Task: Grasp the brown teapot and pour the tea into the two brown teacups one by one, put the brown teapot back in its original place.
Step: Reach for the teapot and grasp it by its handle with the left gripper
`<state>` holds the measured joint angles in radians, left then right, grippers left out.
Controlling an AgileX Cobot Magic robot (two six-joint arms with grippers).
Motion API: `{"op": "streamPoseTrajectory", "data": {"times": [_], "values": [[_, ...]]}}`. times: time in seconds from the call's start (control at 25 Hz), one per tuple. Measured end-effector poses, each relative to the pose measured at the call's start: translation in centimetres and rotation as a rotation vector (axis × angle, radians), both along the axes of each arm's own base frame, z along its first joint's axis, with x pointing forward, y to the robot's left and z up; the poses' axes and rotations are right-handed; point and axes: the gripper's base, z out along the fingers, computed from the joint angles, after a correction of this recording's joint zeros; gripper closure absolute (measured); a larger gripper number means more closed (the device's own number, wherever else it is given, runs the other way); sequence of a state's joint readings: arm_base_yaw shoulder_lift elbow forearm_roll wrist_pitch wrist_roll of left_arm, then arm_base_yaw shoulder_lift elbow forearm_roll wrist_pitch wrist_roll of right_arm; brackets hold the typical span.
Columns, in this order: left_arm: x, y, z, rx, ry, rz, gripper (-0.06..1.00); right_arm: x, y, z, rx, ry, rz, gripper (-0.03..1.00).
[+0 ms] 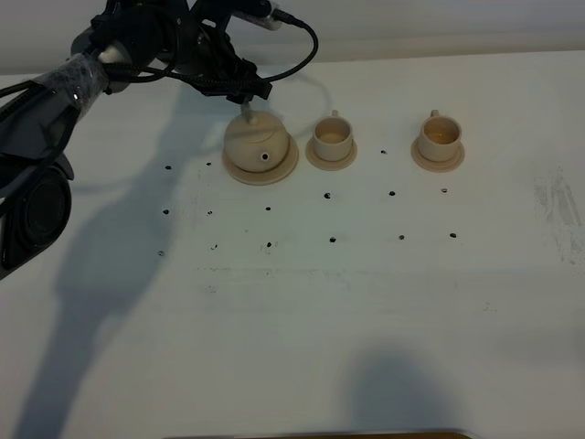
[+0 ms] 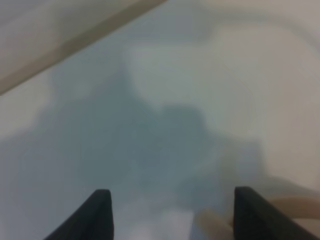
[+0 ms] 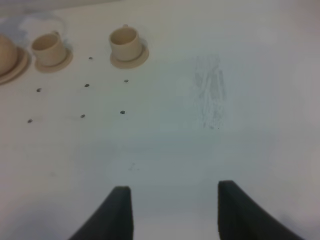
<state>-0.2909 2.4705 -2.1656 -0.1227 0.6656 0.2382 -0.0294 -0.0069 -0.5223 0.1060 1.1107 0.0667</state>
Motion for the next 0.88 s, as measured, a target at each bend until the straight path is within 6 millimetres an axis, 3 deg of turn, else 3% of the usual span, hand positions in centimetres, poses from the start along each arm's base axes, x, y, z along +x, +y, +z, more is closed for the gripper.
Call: {"op": "streamPoseTrajectory", "data": {"times": [0.4,0.88], "values": [[0.5,0.3,0.0,-0.017,-0.039,0.011,0.44,0.0,0.0,0.0,-0.001,0.0,0.0,0.56],[0.7,-0.1,-1.4,-0.048,-0.027,0.006,0.44,0.0,0.0,0.0,0.0,0.0,0.001,0.56]]}}
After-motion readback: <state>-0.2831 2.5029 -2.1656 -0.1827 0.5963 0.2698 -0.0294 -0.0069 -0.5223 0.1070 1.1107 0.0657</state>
